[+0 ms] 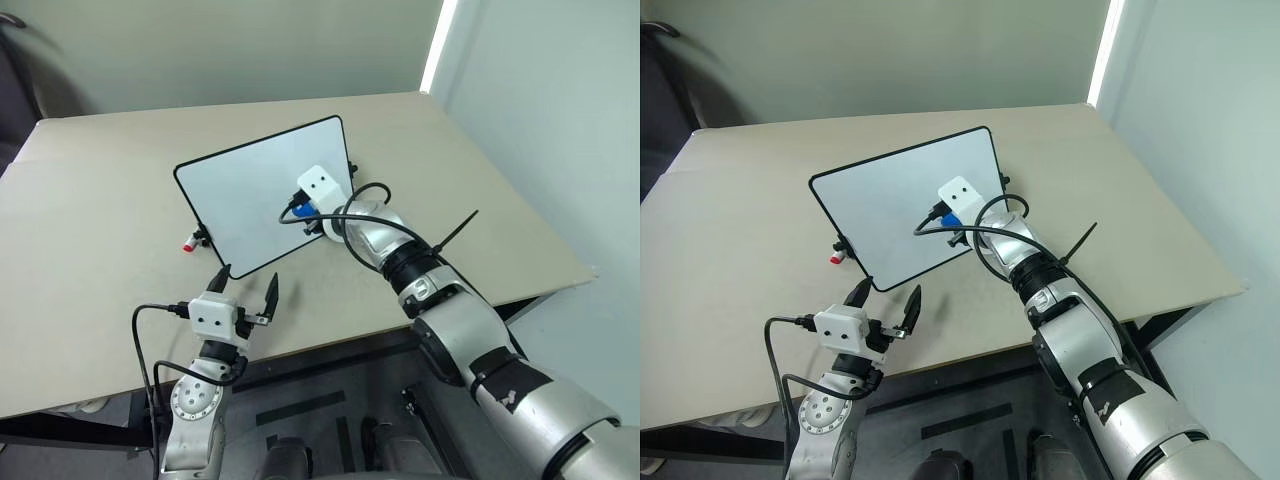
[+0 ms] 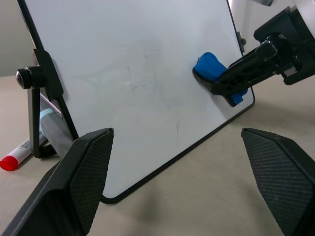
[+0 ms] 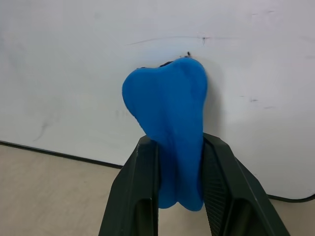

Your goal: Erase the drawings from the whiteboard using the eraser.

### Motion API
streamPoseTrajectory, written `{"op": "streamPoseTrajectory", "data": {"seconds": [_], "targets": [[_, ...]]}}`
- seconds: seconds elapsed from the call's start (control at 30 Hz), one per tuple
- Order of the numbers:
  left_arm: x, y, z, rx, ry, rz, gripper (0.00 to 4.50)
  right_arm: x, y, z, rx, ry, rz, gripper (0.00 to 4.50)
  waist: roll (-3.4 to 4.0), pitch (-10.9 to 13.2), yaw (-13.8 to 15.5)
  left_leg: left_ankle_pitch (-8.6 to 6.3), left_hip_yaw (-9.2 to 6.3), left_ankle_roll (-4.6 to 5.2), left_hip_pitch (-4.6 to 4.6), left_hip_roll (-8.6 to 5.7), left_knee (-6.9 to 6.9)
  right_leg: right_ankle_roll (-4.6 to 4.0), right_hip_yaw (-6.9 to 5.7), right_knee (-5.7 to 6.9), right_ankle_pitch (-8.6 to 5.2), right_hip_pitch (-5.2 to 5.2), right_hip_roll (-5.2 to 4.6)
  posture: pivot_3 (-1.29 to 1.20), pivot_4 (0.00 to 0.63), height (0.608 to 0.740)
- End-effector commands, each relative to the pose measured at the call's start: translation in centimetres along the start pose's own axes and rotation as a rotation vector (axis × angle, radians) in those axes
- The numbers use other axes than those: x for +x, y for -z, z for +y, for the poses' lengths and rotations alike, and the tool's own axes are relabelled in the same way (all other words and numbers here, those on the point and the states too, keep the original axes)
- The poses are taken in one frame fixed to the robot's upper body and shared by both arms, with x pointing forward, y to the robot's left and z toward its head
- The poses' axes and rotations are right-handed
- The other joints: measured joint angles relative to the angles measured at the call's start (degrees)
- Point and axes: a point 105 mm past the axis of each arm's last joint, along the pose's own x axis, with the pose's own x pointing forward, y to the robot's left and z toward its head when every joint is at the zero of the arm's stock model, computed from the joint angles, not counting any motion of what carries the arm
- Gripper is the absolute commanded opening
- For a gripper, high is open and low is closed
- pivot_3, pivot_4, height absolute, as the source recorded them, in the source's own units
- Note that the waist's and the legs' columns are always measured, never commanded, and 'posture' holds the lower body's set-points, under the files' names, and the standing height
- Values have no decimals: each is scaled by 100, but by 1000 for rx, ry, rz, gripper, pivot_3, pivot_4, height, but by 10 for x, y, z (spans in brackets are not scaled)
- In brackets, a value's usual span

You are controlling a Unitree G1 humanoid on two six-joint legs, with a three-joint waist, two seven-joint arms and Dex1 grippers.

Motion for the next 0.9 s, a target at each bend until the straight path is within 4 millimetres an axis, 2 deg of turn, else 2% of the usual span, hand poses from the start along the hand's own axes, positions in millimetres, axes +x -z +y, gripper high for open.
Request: {"op": "streamPoseTrajectory", "data": {"seconds": [0.03, 0.23, 0.43, 0.53, 0.63, 0.73, 0.83, 0.9], "targets": [[2, -14, 1, 14, 2, -59, 4500, -5, -21, -5, -16, 29, -64, 1114, 0, 0, 0, 0, 0, 0, -1, 0, 0, 0, 0, 0, 0, 0, 0, 0, 150, 740], [2, -15, 1, 15, 1, -60, 4500, -4, -8, -16, -17, 76, -18, 1114, 0, 0, 4, 0, 0, 0, 0, 0, 1, -1, 0, -1, 0, -1, -1, 0, 150, 740], [1, -16, 2, 20, -5, -63, 4500, -14, 8, -53, 53, 185, 20, 1114, 0, 0, 25, 0, 0, 2, 0, -4, 4, -1, 0, -2, 0, -1, -6, 0, 150, 740], [1, -16, 4, 21, -4, -63, 4500, -22, 7, -68, 81, 223, 6, 1114, -1, 0, 27, 1, 1, 2, -10, -6, 4, -2, 0, -2, 1, 2, -7, 0, 150, 740], [1, -16, 4, 20, 2, -62, 4500, -33, 4, -79, 95, 234, -18, 1114, -3, -1, 22, 1, 1, 2, -10, -3, -1, -2, 0, -1, 1, 1, -3, 0, 150, 740], [1, -16, 2, 20, 10, -60, 4500, -45, 8, -87, 101, 253, -16, 1114, -5, -3, 19, 11, 3, 8, -6, 2, -4, -1, -3, 0, 2, 3, 3, 0, 150, 740], [2, -16, 1, 18, 18, -58, 4500, -67, 27, -99, 188, 273, 8, 1114, -8, -5, 32, 18, 4, 14, 2, 2, 0, -2, -6, -1, 1, 17, 4, 0, 150, 740], [2, -15, 0, 17, 20, -57, 4500, -78, 41, -100, 274, 251, 30, 1114, -8, -5, 55, 21, 4, 12, 1, 0, 7, -4, -6, -3, 0, 27, 2, 0, 150, 740]]}}
